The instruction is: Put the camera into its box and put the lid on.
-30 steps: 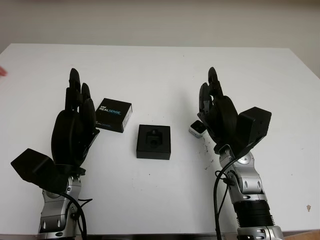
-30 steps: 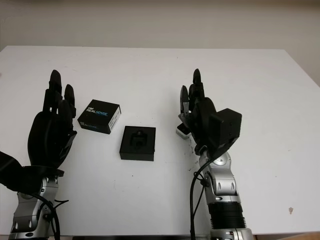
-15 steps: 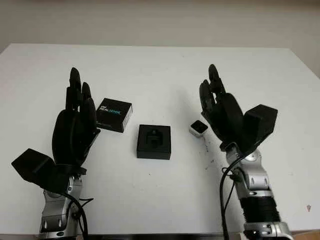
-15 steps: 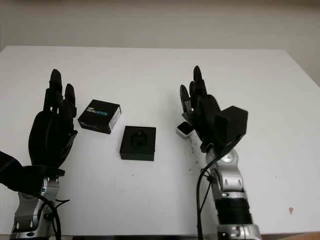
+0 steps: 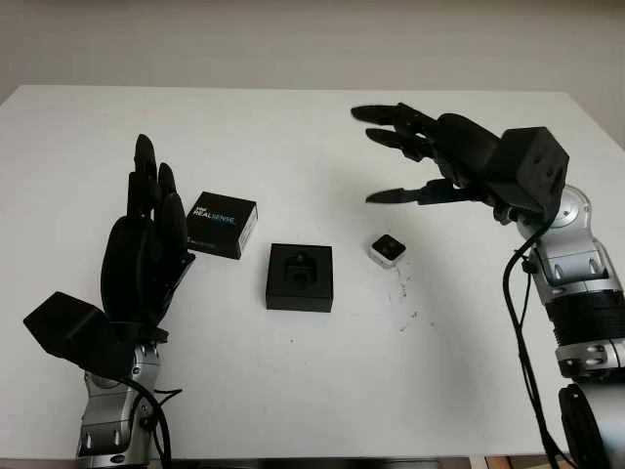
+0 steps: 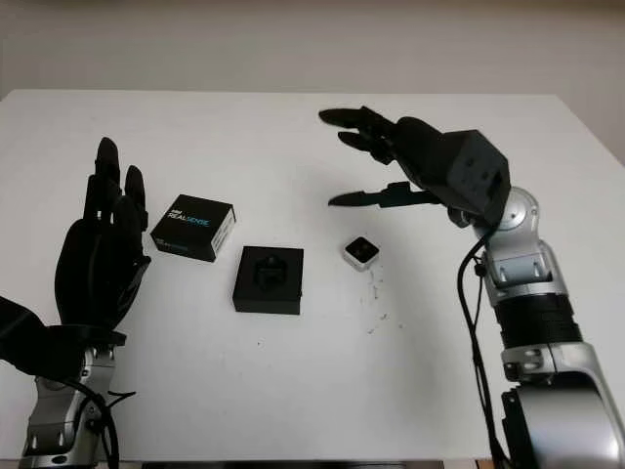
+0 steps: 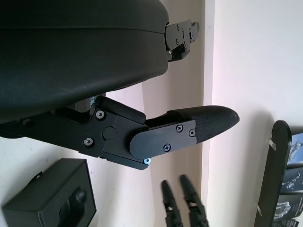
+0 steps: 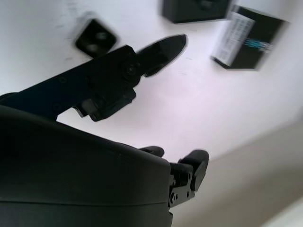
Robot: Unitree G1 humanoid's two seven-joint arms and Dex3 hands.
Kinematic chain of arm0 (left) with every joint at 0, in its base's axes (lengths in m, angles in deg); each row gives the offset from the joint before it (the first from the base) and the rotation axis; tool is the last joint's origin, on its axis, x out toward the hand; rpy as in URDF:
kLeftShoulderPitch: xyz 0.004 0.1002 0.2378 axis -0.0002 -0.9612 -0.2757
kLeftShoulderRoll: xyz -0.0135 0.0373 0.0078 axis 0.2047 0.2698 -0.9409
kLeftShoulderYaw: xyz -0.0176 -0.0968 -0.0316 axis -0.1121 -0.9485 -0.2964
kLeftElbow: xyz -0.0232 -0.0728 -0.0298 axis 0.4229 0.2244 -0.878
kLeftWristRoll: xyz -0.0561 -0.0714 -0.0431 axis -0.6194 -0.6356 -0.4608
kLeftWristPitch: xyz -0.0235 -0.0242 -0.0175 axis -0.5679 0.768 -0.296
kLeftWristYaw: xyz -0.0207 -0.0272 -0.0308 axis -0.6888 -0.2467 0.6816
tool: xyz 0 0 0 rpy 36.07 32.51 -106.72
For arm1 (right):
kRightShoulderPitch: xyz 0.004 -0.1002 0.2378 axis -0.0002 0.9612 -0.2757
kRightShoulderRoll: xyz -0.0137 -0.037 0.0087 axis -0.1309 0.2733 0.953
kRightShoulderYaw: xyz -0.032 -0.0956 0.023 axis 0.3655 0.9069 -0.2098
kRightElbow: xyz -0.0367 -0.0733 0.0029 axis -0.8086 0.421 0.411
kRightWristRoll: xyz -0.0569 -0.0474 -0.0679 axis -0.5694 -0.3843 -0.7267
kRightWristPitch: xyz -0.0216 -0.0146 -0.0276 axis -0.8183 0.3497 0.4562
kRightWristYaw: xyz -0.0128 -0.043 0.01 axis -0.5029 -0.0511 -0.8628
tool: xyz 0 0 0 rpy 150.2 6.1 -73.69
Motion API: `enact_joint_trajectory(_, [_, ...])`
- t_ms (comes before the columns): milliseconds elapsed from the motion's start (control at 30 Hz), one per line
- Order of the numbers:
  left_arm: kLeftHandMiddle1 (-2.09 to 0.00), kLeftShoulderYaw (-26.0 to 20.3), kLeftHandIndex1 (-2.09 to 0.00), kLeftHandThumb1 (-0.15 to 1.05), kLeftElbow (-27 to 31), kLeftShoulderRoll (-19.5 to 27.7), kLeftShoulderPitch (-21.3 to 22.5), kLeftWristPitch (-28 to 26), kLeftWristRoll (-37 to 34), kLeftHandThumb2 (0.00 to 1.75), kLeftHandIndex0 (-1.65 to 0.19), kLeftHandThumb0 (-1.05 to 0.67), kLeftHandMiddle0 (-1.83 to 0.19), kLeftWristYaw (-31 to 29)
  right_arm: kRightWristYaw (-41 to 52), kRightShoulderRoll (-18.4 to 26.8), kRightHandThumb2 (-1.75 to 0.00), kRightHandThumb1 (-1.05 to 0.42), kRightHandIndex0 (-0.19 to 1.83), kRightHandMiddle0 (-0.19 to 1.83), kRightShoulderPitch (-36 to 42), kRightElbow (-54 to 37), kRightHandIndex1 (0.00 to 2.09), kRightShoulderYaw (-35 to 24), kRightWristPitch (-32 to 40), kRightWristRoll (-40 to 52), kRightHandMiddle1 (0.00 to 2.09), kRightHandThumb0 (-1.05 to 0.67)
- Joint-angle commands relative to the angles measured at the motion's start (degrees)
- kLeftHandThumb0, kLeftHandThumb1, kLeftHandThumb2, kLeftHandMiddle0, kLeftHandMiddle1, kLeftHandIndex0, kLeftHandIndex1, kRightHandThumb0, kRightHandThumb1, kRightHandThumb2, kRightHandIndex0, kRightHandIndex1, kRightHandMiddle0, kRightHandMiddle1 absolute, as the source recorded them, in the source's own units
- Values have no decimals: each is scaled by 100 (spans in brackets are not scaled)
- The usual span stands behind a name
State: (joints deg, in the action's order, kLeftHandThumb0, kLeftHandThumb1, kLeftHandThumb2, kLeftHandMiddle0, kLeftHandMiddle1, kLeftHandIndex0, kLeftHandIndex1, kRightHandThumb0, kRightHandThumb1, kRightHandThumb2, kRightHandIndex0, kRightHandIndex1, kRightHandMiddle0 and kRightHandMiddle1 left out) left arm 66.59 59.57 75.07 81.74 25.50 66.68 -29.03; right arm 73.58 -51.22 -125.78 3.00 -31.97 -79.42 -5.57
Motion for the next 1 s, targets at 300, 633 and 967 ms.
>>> enact_joint_trajectory(300, [0, 29, 0, 105, 151, -13, -55, -33, 2, 66, 19, -77, 19, 27, 81, 755, -6, -76, 45, 43, -520, 421, 14, 1040, -1307, -1650, 15, -42])
enact_joint_trajectory(633, [0, 24, 0, 105, 136, 7, -92, -10, 54, 67, 19, -78, 19, 32, -540, 1023, -6, -78, 43, 45, -247, 315, 12, 1296, -1896, -2506, 14, -46])
enact_joint_trajectory(967, [0, 24, 0, 105, 118, 5, -117, 0, 39, 67, 19, -77, 19, 8, -2171, 1025, -7, -82, 44, 47, 30, 1017, 12, 1287, -2696, -2784, 15, -45])
